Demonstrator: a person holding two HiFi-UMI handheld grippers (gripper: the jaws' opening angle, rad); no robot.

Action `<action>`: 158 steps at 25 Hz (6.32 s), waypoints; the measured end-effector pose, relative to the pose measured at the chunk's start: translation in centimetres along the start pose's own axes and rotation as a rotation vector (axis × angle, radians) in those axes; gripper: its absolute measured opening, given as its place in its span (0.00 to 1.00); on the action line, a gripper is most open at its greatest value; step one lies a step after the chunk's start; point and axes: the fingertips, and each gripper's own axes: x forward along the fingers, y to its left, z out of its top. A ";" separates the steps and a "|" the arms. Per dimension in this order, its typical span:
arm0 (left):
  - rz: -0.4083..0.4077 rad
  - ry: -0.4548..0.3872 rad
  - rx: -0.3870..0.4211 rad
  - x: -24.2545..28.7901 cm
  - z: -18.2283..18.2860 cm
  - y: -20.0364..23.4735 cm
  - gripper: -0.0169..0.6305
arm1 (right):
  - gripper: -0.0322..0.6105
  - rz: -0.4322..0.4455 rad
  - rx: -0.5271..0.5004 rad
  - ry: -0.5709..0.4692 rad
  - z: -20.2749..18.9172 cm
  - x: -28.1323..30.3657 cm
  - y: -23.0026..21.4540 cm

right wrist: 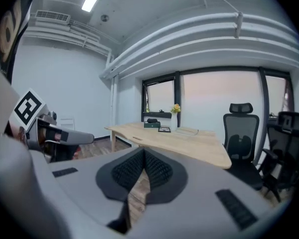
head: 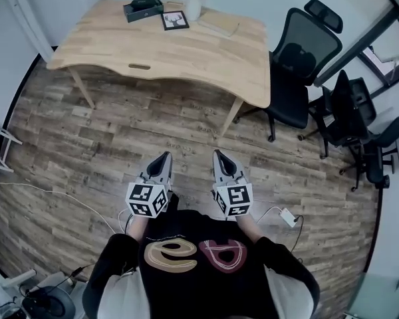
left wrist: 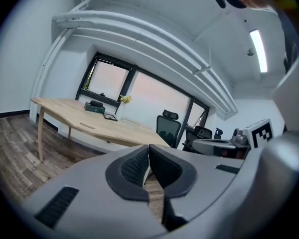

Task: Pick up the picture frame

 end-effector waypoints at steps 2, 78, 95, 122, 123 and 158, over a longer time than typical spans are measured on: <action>-0.014 0.001 -0.001 1.7 1.5 2.1 0.05 | 0.06 -0.017 0.041 0.003 0.7 2.8 -0.3; 0.276 0.104 -0.057 41.8 14.3 17.7 0.05 | 0.07 0.037 0.084 0.113 7.1 42.9 -30.3; 0.435 0.086 -0.066 43.4 17.6 23.1 0.05 | 0.07 0.030 0.122 0.151 9.1 47.2 -30.9; 0.361 0.085 0.001 48.4 25.8 34.2 0.05 | 0.07 0.004 0.013 0.140 16.7 61.1 -26.0; 0.358 0.088 0.001 48.6 25.9 34.5 0.05 | 0.07 0.005 0.005 0.142 16.9 61.6 -25.8; 0.328 0.260 -0.167 61.7 25.3 44.9 0.06 | 0.15 -0.043 0.053 0.406 12.8 78.1 -27.2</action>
